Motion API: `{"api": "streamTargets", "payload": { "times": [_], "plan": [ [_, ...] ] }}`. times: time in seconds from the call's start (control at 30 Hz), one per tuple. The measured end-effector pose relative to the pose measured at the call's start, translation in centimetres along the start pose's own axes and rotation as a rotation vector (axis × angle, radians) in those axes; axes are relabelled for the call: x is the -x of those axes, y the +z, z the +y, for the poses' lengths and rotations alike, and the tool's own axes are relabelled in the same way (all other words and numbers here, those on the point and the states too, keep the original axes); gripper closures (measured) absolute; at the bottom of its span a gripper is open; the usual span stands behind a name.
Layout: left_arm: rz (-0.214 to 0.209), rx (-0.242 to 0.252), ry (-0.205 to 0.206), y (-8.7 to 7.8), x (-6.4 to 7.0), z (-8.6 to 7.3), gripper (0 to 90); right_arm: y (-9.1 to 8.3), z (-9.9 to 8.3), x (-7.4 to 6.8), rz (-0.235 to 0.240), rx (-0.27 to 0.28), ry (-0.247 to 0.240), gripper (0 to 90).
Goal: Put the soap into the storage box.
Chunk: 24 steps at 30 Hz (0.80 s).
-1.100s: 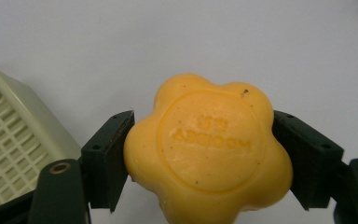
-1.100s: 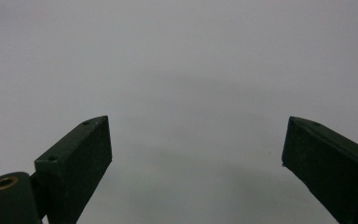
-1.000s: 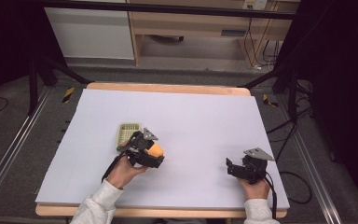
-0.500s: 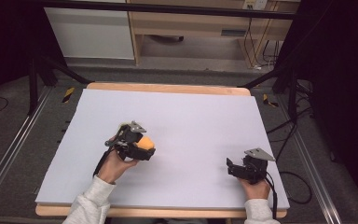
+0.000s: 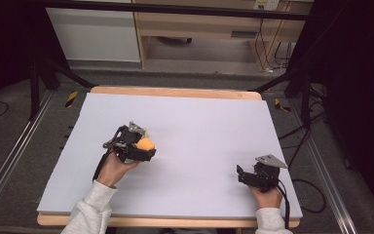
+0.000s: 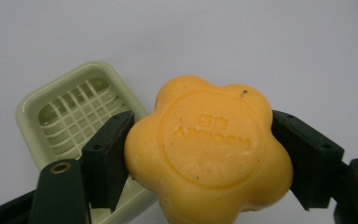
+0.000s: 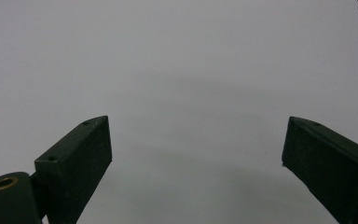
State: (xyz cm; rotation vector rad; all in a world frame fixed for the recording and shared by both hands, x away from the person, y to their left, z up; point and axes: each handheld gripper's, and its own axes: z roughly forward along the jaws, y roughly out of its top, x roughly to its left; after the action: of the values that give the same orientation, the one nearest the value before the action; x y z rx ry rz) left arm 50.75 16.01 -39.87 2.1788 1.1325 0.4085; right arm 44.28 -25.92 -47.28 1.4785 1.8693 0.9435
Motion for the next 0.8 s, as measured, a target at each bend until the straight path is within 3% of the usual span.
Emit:
{"api": "streamTargets", "payload": {
  "times": [0.47,0.8],
  "plan": [
    [0.027,0.013,-0.039,-0.2,-2.2,0.8,25.5,0.1,0.0,0.0,-0.001,0.002,0.001,8.7],
    [0.052,-0.006,-0.075,1.0,-3.8,0.8,25.5,0.2,0.0,0.0,0.001,-0.003,0.003,8.7]
  ]
}}
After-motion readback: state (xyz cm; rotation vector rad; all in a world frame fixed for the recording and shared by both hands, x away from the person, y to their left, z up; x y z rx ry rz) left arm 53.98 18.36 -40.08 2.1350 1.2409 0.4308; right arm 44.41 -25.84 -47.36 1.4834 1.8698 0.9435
